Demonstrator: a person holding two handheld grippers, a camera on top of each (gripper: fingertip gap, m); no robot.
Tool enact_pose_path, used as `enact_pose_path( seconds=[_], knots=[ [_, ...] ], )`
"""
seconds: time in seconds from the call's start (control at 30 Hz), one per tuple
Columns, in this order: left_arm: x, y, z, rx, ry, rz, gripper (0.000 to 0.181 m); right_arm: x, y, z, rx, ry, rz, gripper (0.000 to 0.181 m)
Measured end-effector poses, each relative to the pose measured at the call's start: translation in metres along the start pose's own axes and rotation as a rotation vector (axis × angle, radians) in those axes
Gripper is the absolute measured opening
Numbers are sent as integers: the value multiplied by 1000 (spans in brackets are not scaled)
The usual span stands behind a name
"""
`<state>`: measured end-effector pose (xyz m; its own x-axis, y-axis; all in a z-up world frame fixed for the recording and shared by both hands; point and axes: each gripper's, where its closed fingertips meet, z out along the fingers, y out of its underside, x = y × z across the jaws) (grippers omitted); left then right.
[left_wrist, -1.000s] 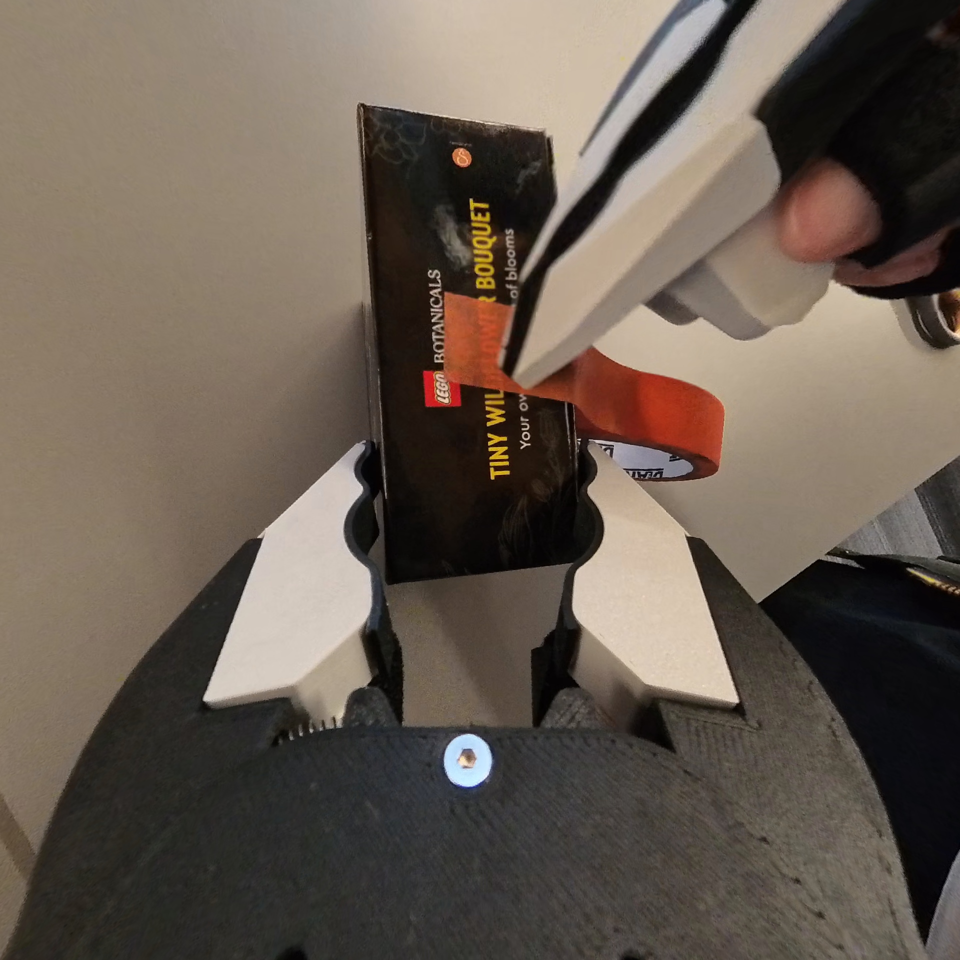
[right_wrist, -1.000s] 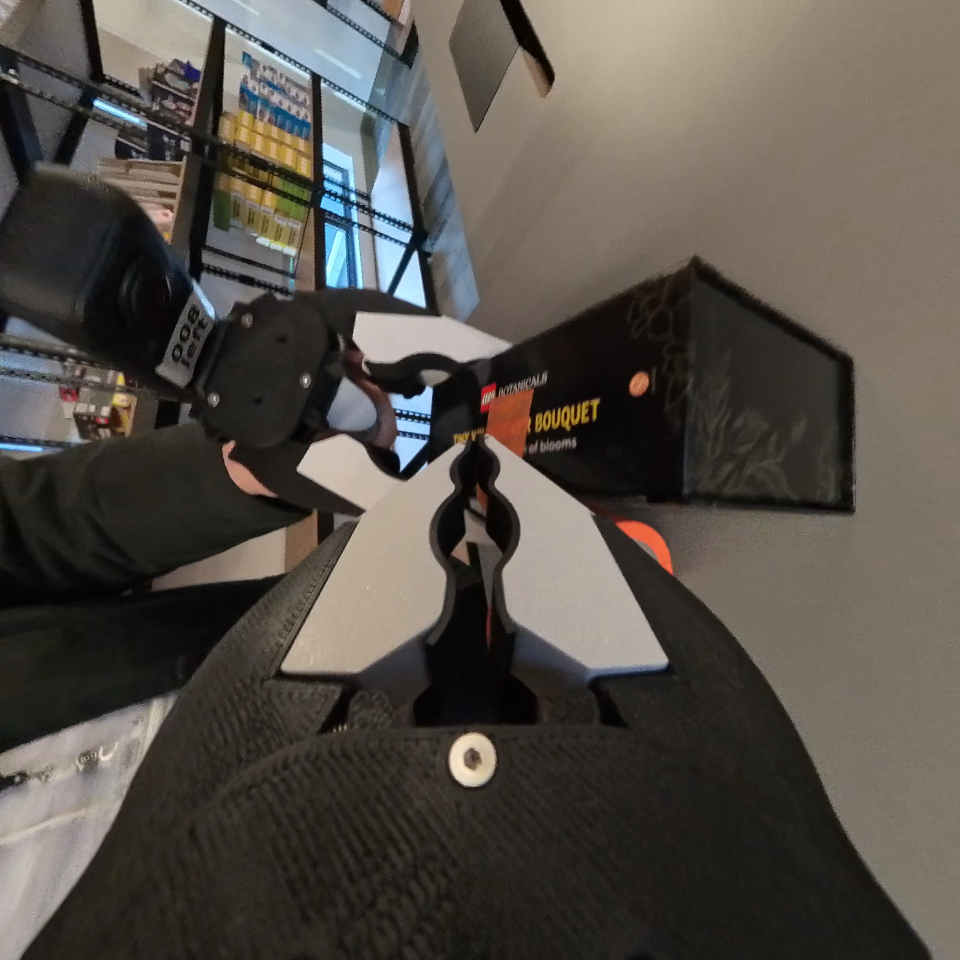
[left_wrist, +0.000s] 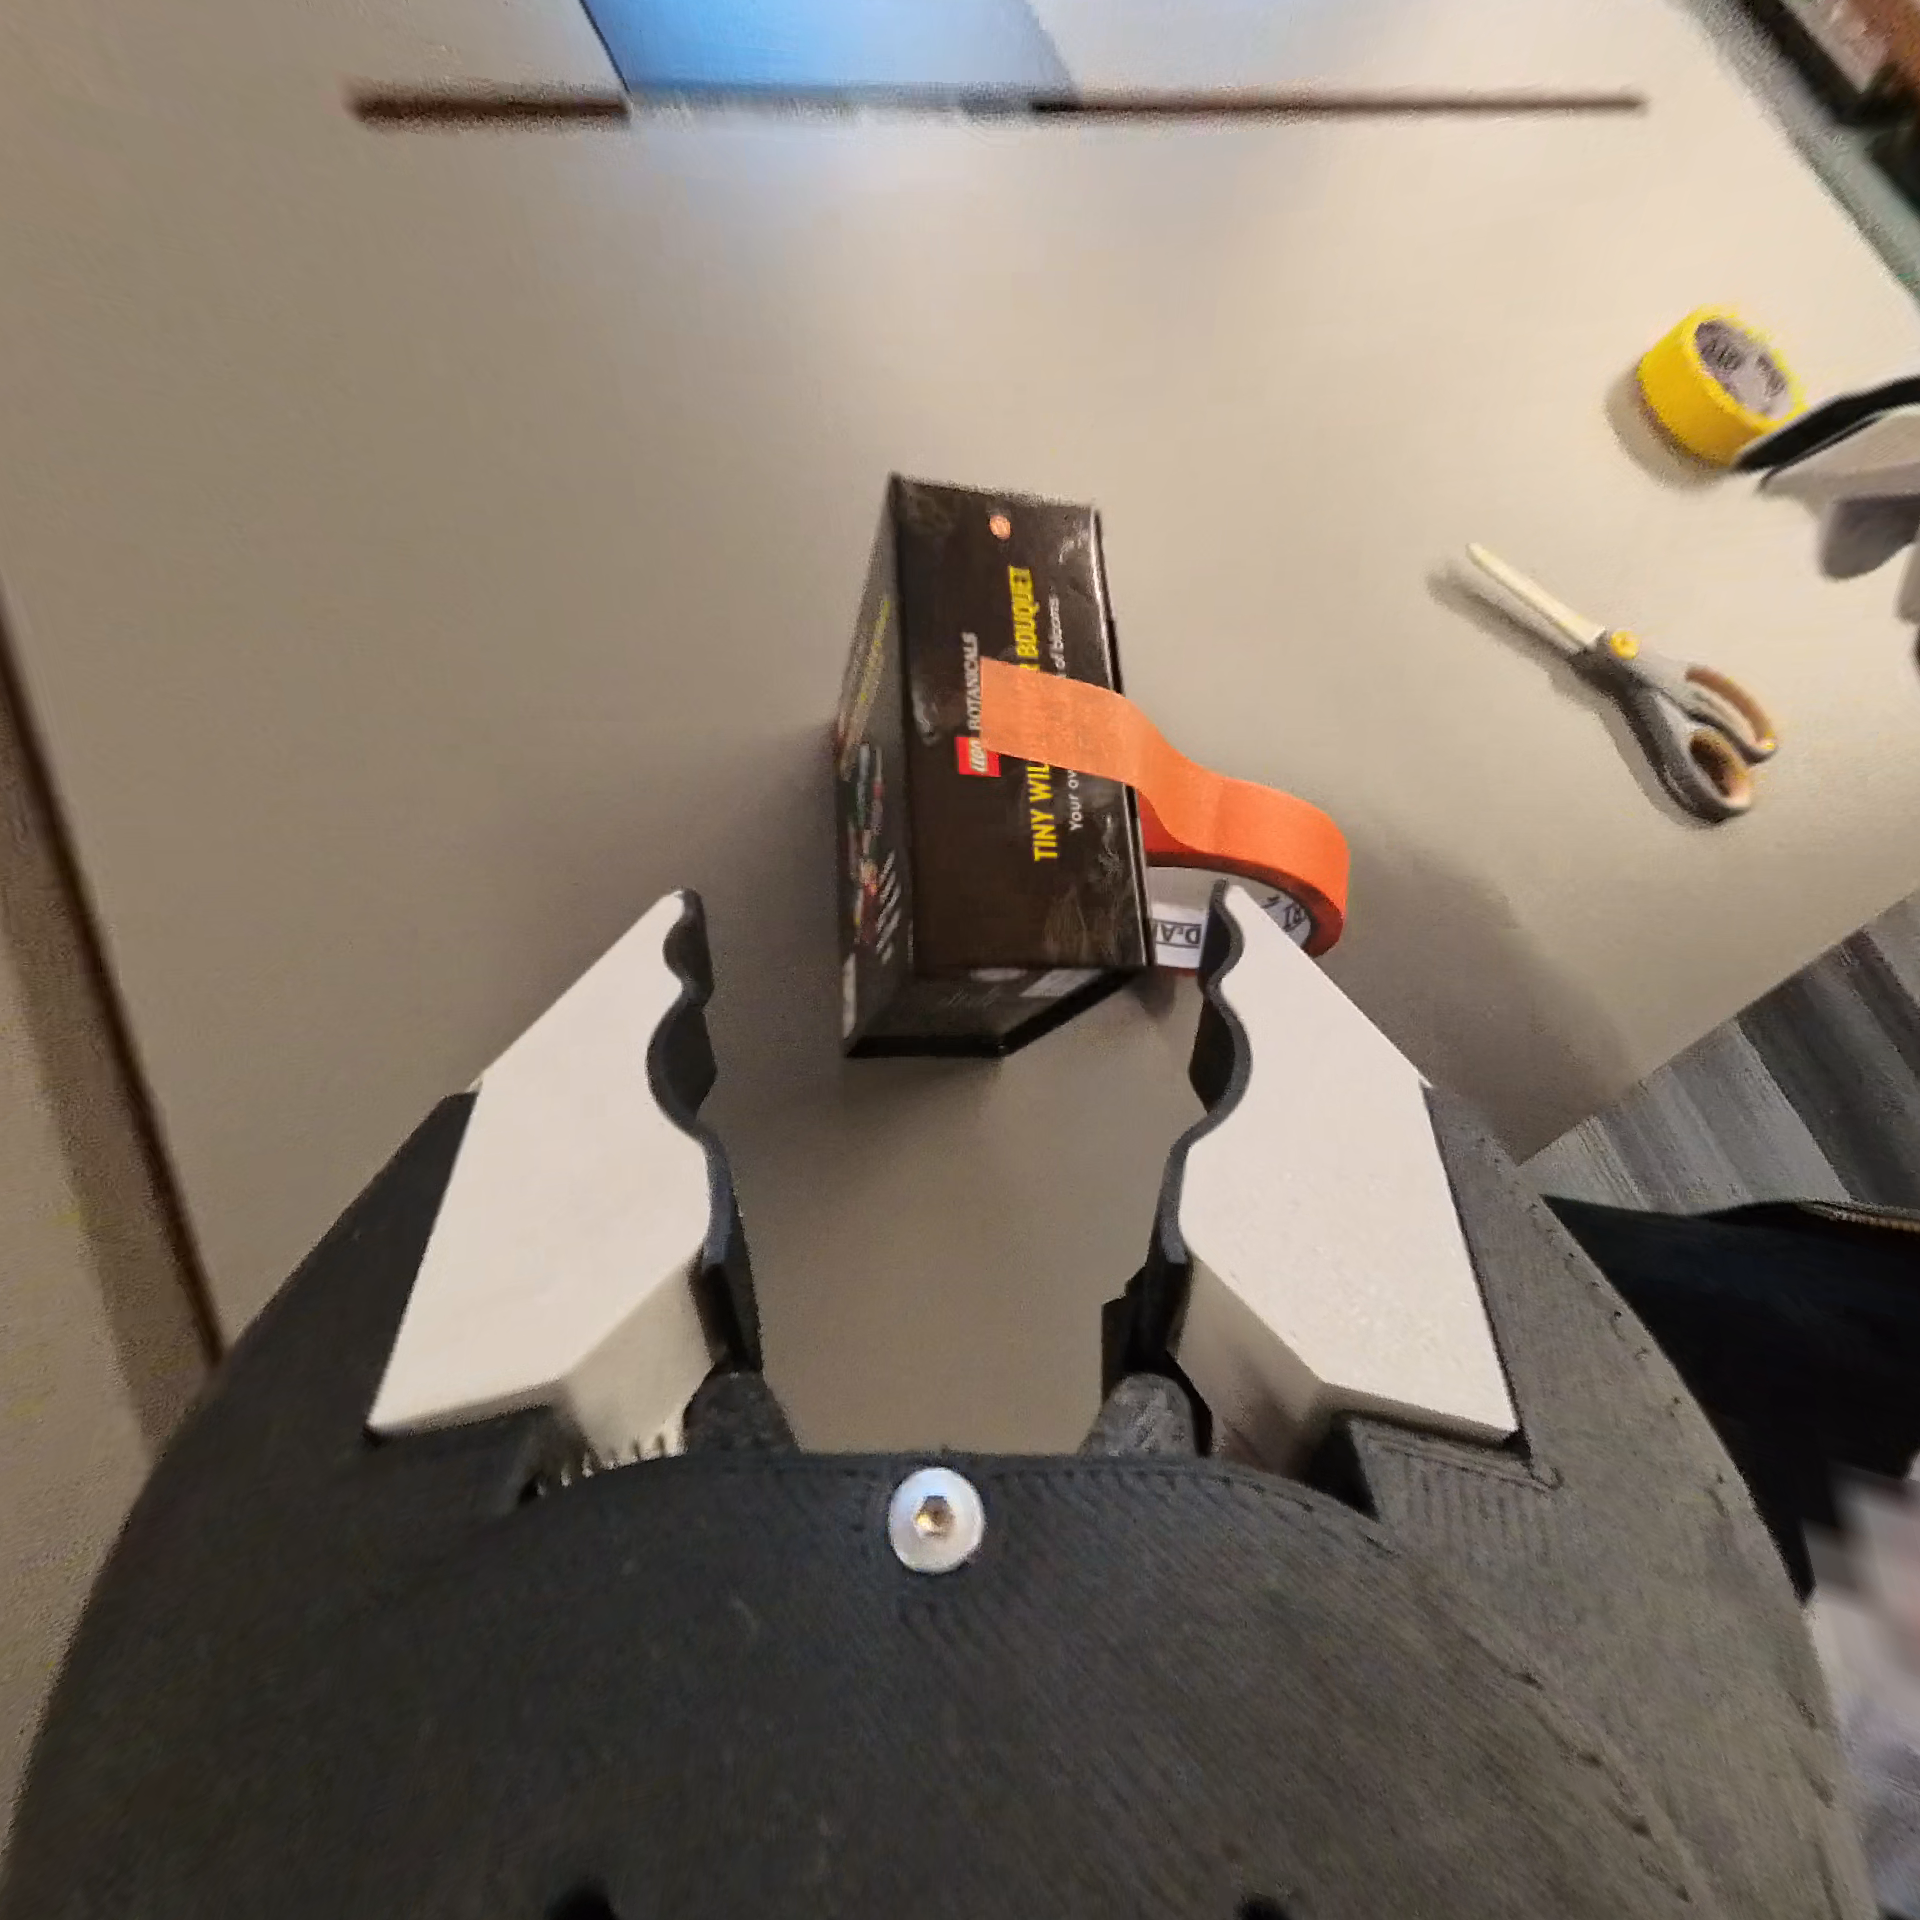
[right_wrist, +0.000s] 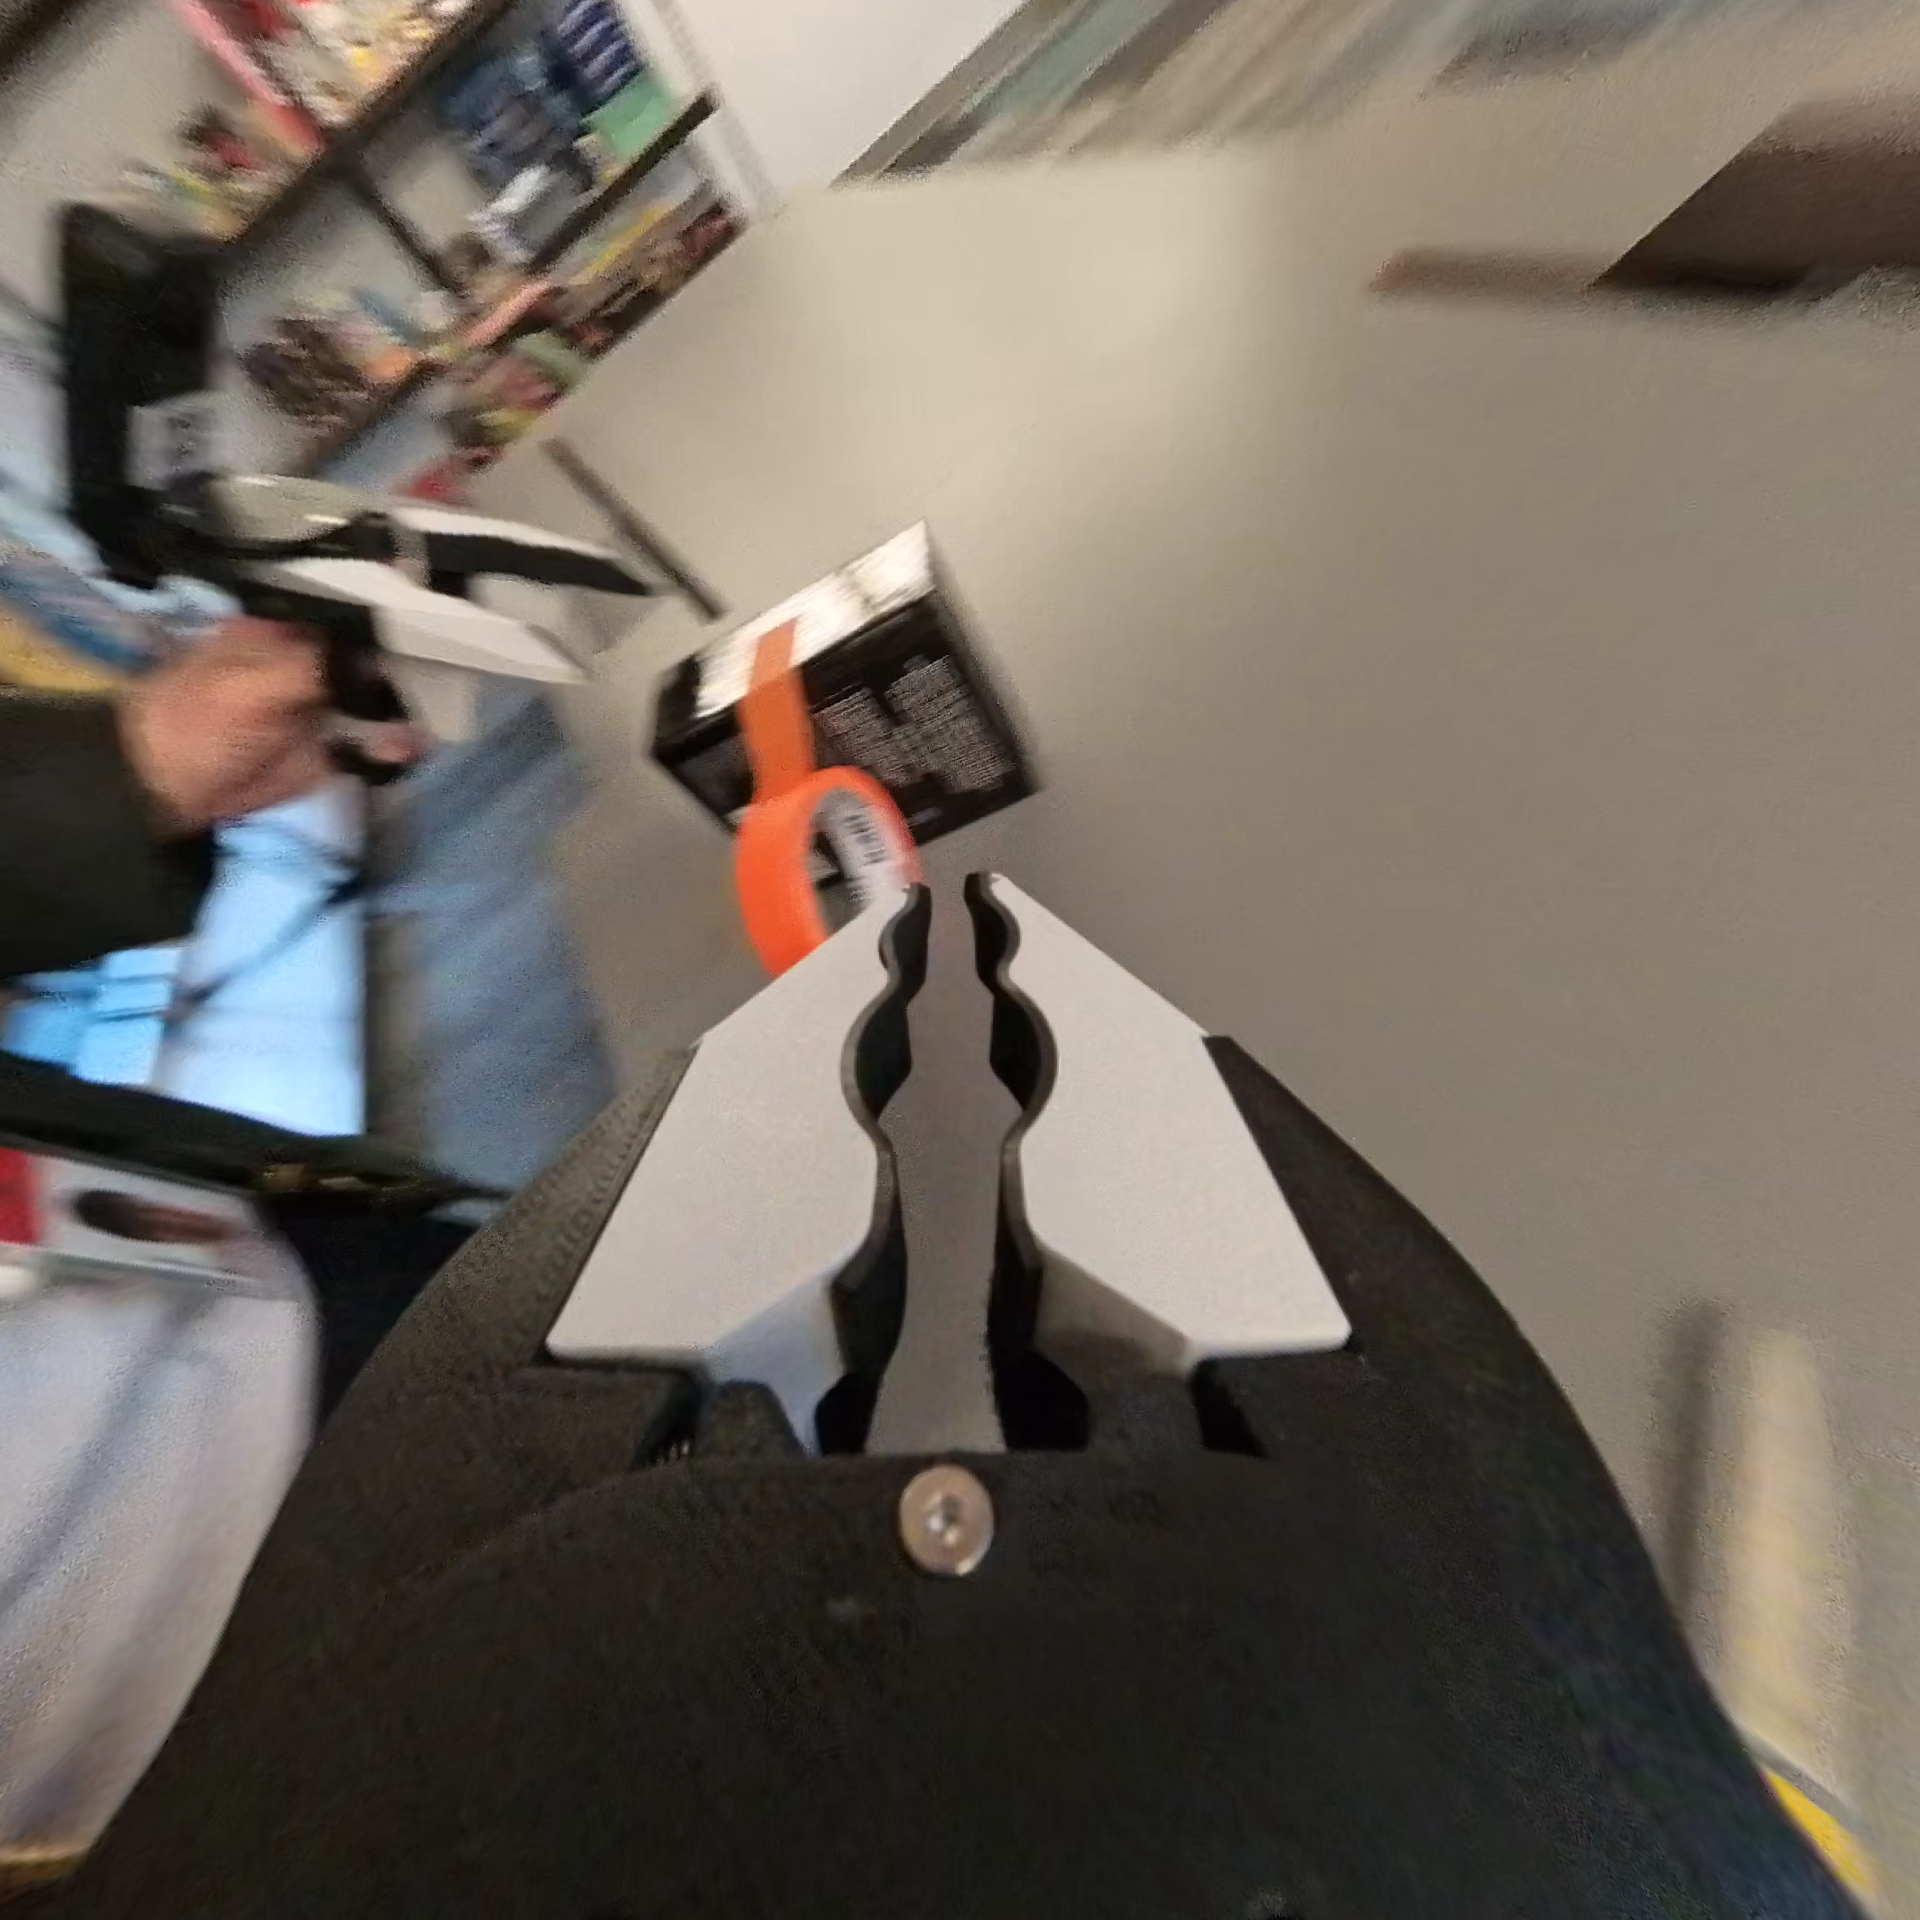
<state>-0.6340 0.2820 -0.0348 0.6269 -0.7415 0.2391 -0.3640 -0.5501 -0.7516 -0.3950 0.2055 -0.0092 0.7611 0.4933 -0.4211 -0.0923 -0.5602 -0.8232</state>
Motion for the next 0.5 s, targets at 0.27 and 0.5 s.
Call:
enact_pose_path(
  seconds=[0.27,0.5],
  knots=[
    [41,2,-84,242,-64,-43,21,86,116,-153,-347,512,1,23],
    [117,13,-67,200,-287,-41,17,135,191,-147,-601,487,71,30]
  ],
)
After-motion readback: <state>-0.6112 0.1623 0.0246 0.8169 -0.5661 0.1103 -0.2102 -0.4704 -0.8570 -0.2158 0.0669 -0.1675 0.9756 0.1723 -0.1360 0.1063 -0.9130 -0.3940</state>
